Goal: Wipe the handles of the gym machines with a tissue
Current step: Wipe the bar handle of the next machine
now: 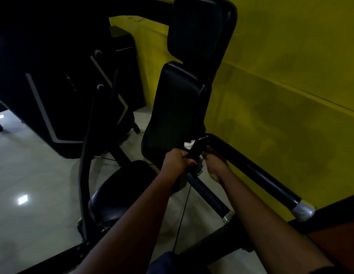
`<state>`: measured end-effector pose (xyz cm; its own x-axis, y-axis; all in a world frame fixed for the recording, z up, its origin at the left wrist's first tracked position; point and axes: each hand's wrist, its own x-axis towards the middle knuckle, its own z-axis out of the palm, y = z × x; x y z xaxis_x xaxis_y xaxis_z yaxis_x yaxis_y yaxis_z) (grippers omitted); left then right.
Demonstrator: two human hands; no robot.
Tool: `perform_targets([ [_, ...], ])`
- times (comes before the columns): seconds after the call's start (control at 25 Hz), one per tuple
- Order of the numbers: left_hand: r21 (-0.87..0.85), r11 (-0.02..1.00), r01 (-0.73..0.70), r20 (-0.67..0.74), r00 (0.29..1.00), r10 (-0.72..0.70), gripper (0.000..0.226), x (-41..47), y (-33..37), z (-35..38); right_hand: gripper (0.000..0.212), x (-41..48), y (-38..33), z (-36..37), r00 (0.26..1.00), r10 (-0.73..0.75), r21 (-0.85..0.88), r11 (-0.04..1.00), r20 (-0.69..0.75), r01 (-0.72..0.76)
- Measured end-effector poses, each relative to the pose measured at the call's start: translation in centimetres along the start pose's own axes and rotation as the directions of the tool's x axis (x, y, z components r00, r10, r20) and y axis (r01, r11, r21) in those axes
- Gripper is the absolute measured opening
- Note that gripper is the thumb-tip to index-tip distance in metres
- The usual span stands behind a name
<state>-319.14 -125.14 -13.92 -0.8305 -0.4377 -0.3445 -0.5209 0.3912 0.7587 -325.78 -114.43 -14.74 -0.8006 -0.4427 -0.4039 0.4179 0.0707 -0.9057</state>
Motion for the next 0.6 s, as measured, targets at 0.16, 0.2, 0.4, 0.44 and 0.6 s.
perform_targets([
  [0.16,-0.070,0.997,0.042,0.005,0.999,-0.041,0.021,-0.3,-0.1,0.0,0.022,-1.6,-0.6,0.4,0.991,-0.047,0.337,0.937,-0.126,0.087],
  [0.2,-0.071,0.997,0.043,0.009,0.999,-0.043,0.021,-0.3,0.0,-0.1,0.019,-2.4,-0.6,0.4,0.988,-0.015,0.386,0.920,-0.154,0.074],
  [0.4,-0.062,0.998,0.032,0.051,0.998,-0.029,0.021,0.1,-0.2,-0.4,0.016,-4.0,0.4,0.3,0.943,-0.111,0.355,0.907,-0.314,0.225],
  [0.44,-0.039,0.999,0.007,0.056,0.998,-0.004,0.020,0.2,-0.2,-0.5,0.017,-4.3,0.9,0.6,0.914,-0.160,0.292,0.915,-0.372,0.279],
  [0.6,0.077,0.992,-0.099,0.104,0.990,0.091,0.016,0.7,-0.3,-0.8,0.010,-5.2,2.8,1.5,0.687,-0.637,-0.474,0.753,-0.350,0.457],
])
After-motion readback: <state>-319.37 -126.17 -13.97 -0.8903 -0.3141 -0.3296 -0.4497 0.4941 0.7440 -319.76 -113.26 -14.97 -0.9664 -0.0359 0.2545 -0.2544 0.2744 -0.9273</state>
